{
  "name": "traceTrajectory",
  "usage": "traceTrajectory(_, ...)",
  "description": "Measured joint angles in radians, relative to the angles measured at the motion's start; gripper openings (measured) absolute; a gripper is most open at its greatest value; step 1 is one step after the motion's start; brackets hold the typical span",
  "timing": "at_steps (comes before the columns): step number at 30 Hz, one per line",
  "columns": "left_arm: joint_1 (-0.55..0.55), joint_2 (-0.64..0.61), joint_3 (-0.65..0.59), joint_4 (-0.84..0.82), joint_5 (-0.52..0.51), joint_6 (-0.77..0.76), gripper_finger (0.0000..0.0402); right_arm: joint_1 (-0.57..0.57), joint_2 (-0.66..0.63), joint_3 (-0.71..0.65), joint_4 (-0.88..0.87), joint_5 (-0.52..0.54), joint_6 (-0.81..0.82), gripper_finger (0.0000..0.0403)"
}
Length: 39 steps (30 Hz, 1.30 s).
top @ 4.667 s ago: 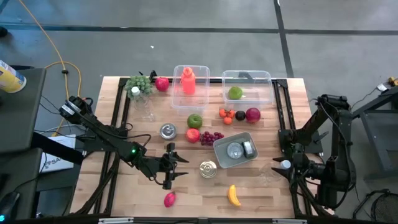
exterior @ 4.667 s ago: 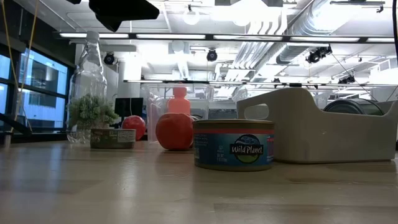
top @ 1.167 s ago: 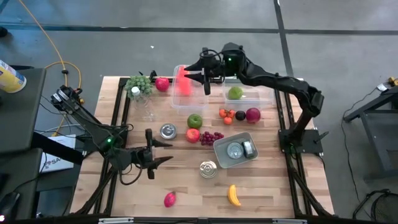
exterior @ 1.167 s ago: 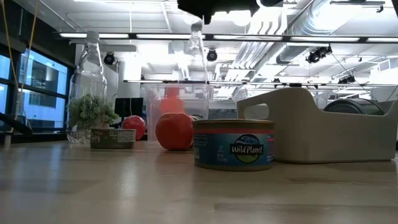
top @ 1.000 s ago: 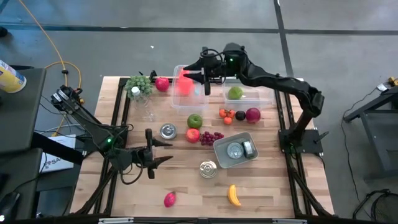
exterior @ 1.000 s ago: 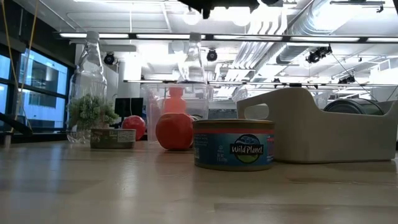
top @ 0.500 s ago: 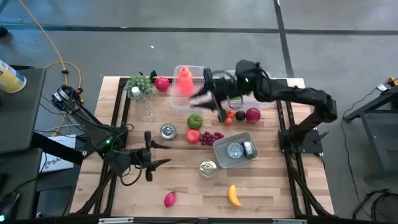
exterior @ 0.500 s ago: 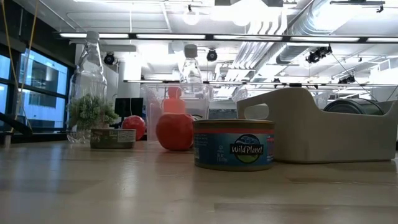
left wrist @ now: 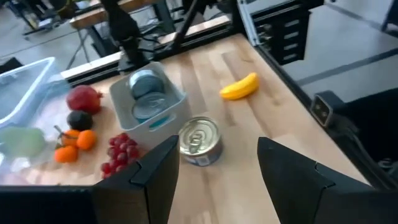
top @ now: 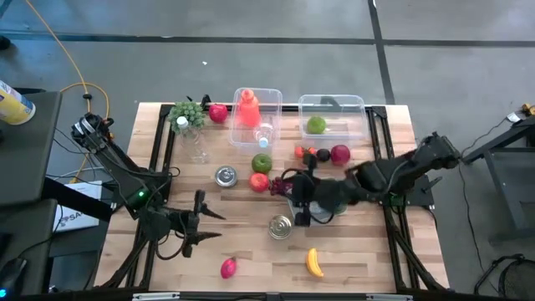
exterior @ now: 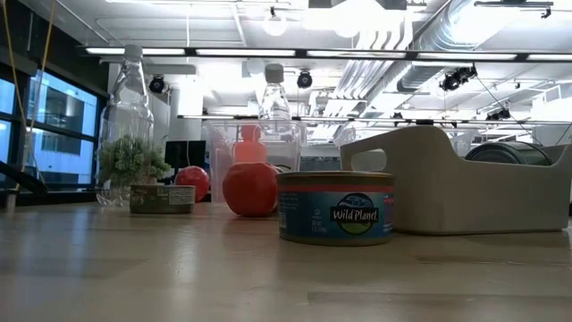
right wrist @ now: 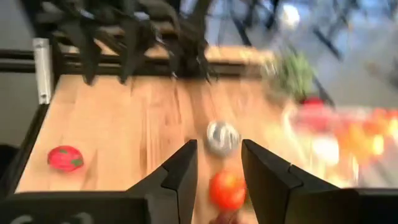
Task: Pick & Place Food Item
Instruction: Put the bottom transparent water bottle into the left transparent bin
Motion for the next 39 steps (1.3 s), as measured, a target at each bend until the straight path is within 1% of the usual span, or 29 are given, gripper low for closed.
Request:
traceTrajectory(2, 0.0, 0.0, 0.0, 0.002, 0.015, -0.004, 0.0208, 0.044, 0.016, 0.0, -0.059, 0.018, 0.136, 0.0113)
traceTrajectory(5, 0.0, 0.0, 0.0, 0.008, 0.028, 0.005, 0.0208, 0.105, 0.047, 0.0, -0.102, 0.01, 0.29, 0.0113)
traceTrajectory(7, 0.001, 0.0, 0.0, 0.01, 0.031, 0.004, 0.0208, 0.129, 0.077, 0.0, -0.101, 0.027, 0.345, 0.0115)
traceTrajectory(9, 0.003, 0.0, 0.0, 0.018, 0.031, 0.004, 0.0208, 0.15, 0.106, -0.001, -0.096, 0.044, 0.357, 0.0116)
traceTrajectory(12, 0.01, 0.0, 0.0, 0.018, 0.031, 0.004, 0.0208, 0.156, 0.152, -0.001, -0.048, 0.044, 0.333, 0.0116)
traceTrajectory(14, 0.016, 0.0, 0.0, 0.018, 0.031, 0.005, 0.0208, 0.155, 0.184, -0.001, -0.012, 0.024, 0.32, 0.0114)
traceTrajectory(17, 0.025, 0.0, 0.0, 0.013, 0.031, 0.022, 0.0208, 0.147, 0.225, -0.001, 0.086, -0.048, 0.316, 0.0113)
traceTrajectory(21, 0.028, 0.001, 0.0, -0.006, 0.031, 0.021, 0.0208, 0.134, 0.28, -0.001, 0.236, -0.179, 0.244, 0.0113)
traceTrajectory(26, 0.028, 0.018, 0.0, -0.016, 0.031, 0.02, 0.0208, 0.13, 0.35, -0.001, 0.462, -0.28, 0.238, 0.0113)
traceTrajectory(30, 0.027, 0.028, 0.0, -0.015, 0.031, 0.02, 0.0208, 0.125, 0.417, -0.001, 0.695, -0.284, 0.188, 0.0113)
traceTrajectory(32, 0.025, 0.029, 0.0, -0.015, 0.031, 0.02, 0.0208, 0.118, 0.448, -0.001, 0.789, -0.284, 0.123, 0.0113)
traceTrajectory(34, 0.024, 0.029, 0.0, -0.015, 0.031, 0.02, 0.0208, 0.109, 0.462, -0.001, 0.826, -0.28, 0.03, 0.0113)
traceTrajectory(36, 0.024, 0.029, -0.001, -0.014, 0.032, 0.02, 0.0208, 0.098, 0.464, -0.001, 0.829, -0.274, -0.025, 0.0113)
traceTrajectory(39, 0.024, 0.029, -0.001, -0.011, 0.032, 0.0, 0.0208, 0.093, 0.464, -0.001, 0.829, -0.277, -0.043, 0.0113)
